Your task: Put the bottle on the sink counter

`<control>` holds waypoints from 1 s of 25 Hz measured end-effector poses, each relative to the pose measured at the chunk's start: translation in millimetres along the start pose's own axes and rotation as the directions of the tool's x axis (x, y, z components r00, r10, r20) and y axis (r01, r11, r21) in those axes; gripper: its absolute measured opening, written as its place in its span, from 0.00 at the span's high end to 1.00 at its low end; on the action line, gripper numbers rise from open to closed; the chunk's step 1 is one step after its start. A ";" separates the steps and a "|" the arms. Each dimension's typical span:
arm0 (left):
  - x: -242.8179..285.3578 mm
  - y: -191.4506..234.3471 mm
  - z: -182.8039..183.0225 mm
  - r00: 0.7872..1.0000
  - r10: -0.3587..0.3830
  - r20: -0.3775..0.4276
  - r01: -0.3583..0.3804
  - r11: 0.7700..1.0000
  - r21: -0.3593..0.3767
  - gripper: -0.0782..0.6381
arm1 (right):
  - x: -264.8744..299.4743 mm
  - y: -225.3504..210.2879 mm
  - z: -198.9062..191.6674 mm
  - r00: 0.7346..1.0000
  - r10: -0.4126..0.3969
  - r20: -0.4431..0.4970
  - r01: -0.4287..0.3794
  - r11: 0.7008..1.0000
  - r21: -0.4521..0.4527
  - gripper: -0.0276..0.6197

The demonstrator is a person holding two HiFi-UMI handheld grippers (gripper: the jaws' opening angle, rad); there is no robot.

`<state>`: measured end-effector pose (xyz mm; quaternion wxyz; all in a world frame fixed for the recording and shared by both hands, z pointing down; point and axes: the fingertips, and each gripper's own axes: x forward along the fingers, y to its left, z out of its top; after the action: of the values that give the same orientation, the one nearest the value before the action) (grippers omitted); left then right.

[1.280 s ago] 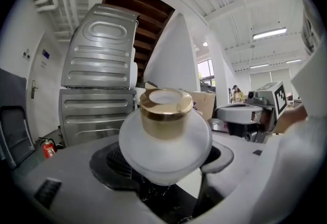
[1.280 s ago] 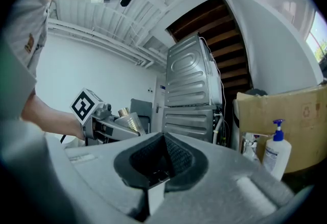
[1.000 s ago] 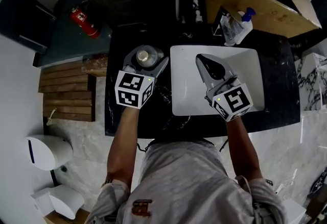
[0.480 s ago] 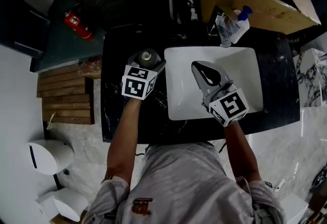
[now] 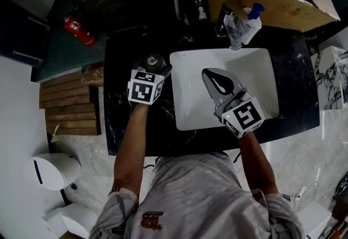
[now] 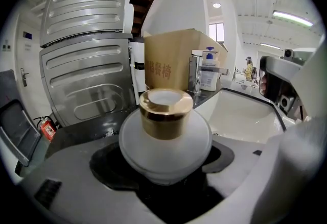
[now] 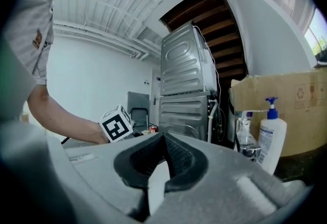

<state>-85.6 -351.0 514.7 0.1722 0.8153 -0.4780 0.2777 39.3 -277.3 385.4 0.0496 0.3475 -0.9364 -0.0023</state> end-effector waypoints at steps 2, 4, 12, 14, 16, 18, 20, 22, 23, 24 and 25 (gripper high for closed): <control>1.3 0.6 -1.0 1.000 -0.001 -0.005 0.001 1.000 -0.006 0.43 | -2.2 -2.5 -0.3 1.000 -0.007 0.000 0.007 1.000 0.003 0.96; 2.6 1.3 -0.9 1.000 -0.002 -0.009 0.002 1.000 -0.013 0.43 | -4.6 -5.8 -2.1 1.000 -0.016 0.001 0.016 1.000 0.013 0.96; 5.5 0.6 0.6 1.000 -0.009 -0.005 0.009 1.000 -0.012 0.43 | -8.5 -7.2 -2.4 1.000 -0.027 0.002 0.027 1.000 0.014 0.96; 5.3 -1.9 1.3 1.000 -0.018 0.007 0.018 1.000 -0.003 0.39 | -8.9 -6.9 -3.0 1.000 -0.029 0.005 0.029 0.999 0.017 0.96; 3.7 -4.0 2.2 0.999 -0.021 0.028 0.021 1.000 0.000 0.35 | -9.3 -6.2 -4.7 1.000 -0.030 0.005 0.030 0.999 0.022 0.96; -0.5 -4.2 5.0 0.998 -0.012 0.057 0.012 1.000 -0.001 0.35 | -9.9 -4.9 -3.9 1.000 -0.029 0.008 0.028 0.999 0.023 0.96; -6.5 -3.8 12.0 0.996 -0.001 0.090 0.001 1.000 0.001 0.35 | -10.3 -3.4 0.0 1.000 -0.026 0.015 0.025 1.000 0.016 0.96; -13.6 -3.8 20.7 0.993 0.005 0.118 -0.006 1.000 0.009 0.33 | -10.5 -1.7 2.8 1.000 -0.024 0.019 0.024 1.000 0.011 0.96; -17.5 -3.9 24.8 0.992 0.008 0.129 -0.010 1.000 0.014 0.32 | -10.5 -0.8 3.8 0.999 -0.024 0.022 0.023 1.000 0.010 0.96; -21.7 -4.1 28.5 0.990 0.010 0.139 -0.013 1.000 0.019 0.32 | -10.5 -0.1 4.6 0.999 -0.024 0.024 0.023 1.000 0.010 0.96; -26.5 -4.5 32.0 0.989 0.011 0.149 -0.015 1.000 0.023 0.32 | -10.6 0.7 5.4 0.999 -0.024 0.027 0.023 1.000 0.011 0.96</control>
<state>-82.7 -348.3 473.1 0.1245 0.8326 -0.4915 0.2231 46.3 -270.0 379.0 0.0349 0.3587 -0.9328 -0.0025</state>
